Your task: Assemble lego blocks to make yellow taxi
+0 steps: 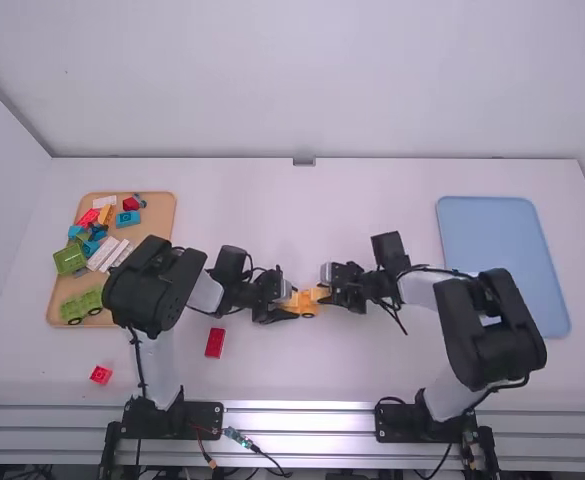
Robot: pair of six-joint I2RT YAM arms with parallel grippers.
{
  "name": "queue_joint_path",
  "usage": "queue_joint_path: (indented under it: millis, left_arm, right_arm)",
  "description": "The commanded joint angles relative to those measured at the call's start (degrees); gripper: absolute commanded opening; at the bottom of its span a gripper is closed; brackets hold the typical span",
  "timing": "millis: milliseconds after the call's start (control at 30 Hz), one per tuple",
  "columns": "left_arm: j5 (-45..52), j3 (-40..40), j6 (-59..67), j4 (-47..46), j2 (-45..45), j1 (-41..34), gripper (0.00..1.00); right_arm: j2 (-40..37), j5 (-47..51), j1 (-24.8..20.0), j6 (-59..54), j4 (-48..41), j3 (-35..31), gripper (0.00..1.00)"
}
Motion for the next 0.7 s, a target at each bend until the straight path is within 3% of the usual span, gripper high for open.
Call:
queue_joint_path:
  millis: [0, 200, 667]
  left_arm:
    - [-1.2, 0.3, 1.3, -0.3, 0.9, -0.6, 0.54]
    - [-1.1, 0.3, 1.3, -0.3, 0.9, -0.6, 0.53]
    - [-1.2, 0.3, 1.3, -0.4, 0.9, -0.3, 0.51]
  right_arm:
    - [-0.6, 3.8, 2.7, 5.2, 0.7, 0.9, 0.01]
    - [-0.3, 8.6, 6.8, 10.8, 3.8, 0.8, 0.00]
    - [5.3, 7.6, 7.7, 10.9, 7.7, 0.9, 0.00]
